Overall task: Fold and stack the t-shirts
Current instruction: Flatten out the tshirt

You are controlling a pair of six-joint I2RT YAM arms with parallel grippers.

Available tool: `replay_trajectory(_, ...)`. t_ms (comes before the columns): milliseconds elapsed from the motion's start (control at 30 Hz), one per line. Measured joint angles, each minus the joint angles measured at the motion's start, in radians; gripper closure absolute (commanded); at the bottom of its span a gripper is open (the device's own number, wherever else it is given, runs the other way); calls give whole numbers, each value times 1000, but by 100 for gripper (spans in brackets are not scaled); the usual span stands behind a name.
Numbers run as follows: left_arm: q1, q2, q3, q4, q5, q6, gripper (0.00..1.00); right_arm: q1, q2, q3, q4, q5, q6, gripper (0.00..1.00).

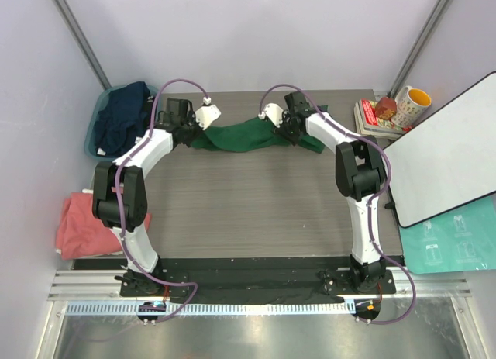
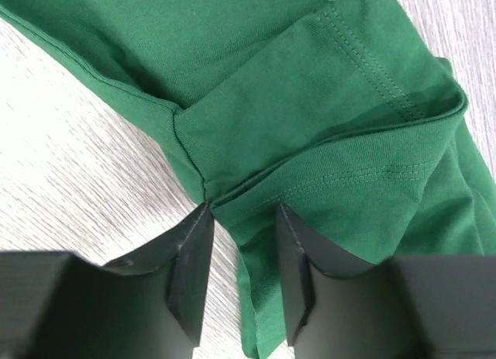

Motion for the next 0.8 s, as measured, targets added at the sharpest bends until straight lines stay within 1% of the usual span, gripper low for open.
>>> replay_trajectory(67,0,2,0,0,0,0,100,0,0,0,1,0,1,71)
replay_trajectory(100,0,3,0,1,0,0,100,0,0,0,4,0,1,82)
replay_trajectory(167,0,5,0,2,0,-2,100,0,0,0,6,0,-1,95)
replay_trajectory(200,0,6,0,2,0,-2,100,0,0,0,6,0,4,99)
replay_trajectory(533,0,13,8,2,0,-2,100,0,0,8,8,14,8,99)
replay_trajectory(733,0,13,11,6,0,-2,100,0,-1,37,7,34,-18,99)
replay_trajectory(767,0,13,11,6,0,-2,100,0,-2,41,8,37,-26,94)
replay_trajectory(800,0,14,11,6,0,-2,100,0,-3,43,8,39,-33,93)
